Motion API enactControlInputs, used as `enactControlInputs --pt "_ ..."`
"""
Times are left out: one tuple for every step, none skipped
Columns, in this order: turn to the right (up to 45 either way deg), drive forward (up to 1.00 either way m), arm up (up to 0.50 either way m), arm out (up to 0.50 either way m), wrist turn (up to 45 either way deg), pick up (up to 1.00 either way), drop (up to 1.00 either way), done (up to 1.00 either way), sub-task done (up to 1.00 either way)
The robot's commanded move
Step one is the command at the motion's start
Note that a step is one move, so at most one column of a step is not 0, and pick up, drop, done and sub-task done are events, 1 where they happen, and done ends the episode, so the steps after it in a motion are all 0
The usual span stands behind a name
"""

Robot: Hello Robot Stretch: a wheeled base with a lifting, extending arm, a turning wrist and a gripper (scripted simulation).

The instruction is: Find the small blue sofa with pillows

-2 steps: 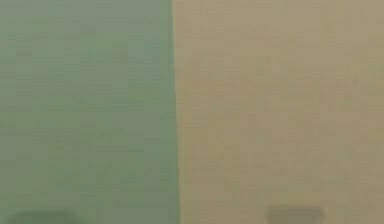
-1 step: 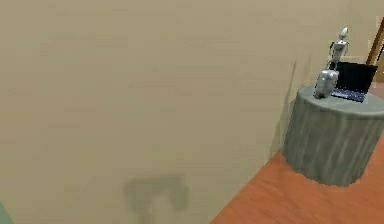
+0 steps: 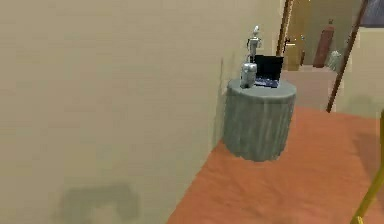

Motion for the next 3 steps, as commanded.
enactControlInputs --pt "0.0 0.80 0.00 0.00 0.0 0.00 0.00 0.00 0.00" --pt "27.0 0.00 0.00 0.00 0.0 0.00 0.00 0.00 0.00" --pt "0.0 0.45 0.00 0.00 0.0 0.00 0.00 0.00 0.00"
